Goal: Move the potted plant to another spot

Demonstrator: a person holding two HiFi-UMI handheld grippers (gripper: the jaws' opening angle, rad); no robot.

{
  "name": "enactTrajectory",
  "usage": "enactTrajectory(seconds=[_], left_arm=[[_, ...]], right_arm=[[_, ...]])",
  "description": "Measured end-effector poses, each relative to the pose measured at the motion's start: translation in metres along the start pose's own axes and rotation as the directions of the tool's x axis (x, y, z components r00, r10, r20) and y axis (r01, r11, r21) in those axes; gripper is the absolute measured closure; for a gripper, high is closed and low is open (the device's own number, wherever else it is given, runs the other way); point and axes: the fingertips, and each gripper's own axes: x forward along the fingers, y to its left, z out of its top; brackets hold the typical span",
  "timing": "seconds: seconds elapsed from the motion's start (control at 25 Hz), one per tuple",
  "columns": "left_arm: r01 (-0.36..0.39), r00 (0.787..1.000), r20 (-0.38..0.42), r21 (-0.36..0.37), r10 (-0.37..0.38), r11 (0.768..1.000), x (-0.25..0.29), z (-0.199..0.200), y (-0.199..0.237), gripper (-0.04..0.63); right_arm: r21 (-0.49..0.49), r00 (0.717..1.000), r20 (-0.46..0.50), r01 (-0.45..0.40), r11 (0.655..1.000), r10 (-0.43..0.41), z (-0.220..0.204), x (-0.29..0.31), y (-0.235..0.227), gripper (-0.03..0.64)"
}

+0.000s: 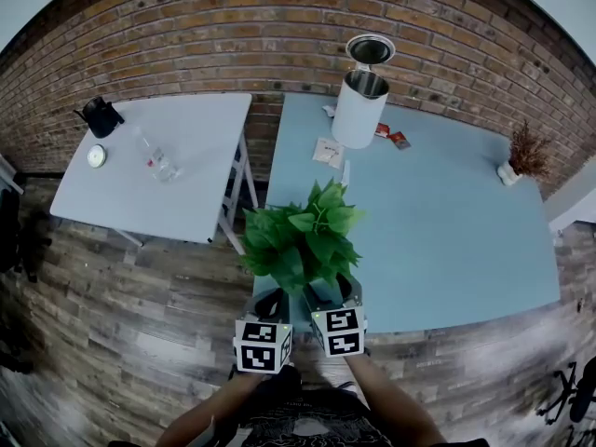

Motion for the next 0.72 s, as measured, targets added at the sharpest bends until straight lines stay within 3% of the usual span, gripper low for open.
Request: enactTrajectory(seconds=[0.36, 0.72], left_arm=[[0.012, 1.0, 0.026, 0.021, -0.012, 1.0, 0.007, 0.005, -0.057, 0.595], [0.036, 0.998, 0.043, 0.043, -0.038, 0.998, 0.006, 0.005, -0.109, 0.595]], right_arm=[[0.014, 0.999, 0.037, -0.008, 1.0, 0.007, -0.001, -0.048, -0.029, 0.393], [0.077, 0.998, 0.055, -0.018, 0.997, 0.014, -0.006, -0.092, -0.053, 0.559]])
